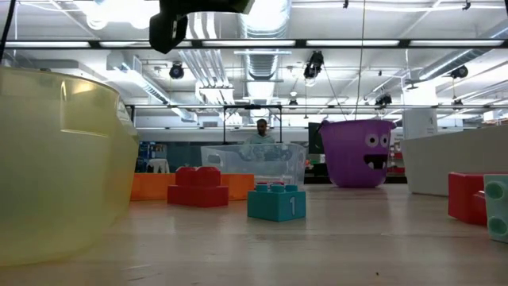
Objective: Pick & Place Toys
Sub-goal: Put the green game piece into the yellow bin
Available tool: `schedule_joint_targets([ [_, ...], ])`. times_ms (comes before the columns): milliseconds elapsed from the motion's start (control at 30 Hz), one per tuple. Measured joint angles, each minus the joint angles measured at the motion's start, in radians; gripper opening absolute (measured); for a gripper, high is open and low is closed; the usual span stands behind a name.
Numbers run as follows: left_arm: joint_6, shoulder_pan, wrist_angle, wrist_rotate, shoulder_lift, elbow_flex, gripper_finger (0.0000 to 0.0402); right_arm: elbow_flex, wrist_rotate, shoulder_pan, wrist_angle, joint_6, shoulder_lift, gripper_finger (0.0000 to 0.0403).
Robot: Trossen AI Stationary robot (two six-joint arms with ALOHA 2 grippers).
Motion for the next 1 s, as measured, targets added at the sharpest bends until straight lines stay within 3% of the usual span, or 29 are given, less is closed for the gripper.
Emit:
schedule_joint_targets([
  [333,0.03,0.001,0.003,0.015,-0.001,0.0,0.0094,-0.001,0.005,0.001,0.011,-0.018,0.0,0.0135],
  [467,0.066,0.0,0.0,0.025,0.0,0.0,0.0074,0.001,-0.034,0.001,0.039,-0.006,0.0,0.02],
  [667,0.074,0.001,-0.001,0.022,0.002,-0.001,0.0075,0.001,-0.065,0.001,0.027,0.003,-0.002,0.0285],
  [867,0.083,0.003,-0.056,0.027,-0.012,-0.001,0.0075,0.001,-0.061,0.002,0.015,0.051,-0.002,0.0318],
  [1000,0.083,0.003,-0.165,0.043,-0.058,-0.001,0.0075,-0.001,-0.06,0.001,0.012,0.204,-0.002,0.0322],
])
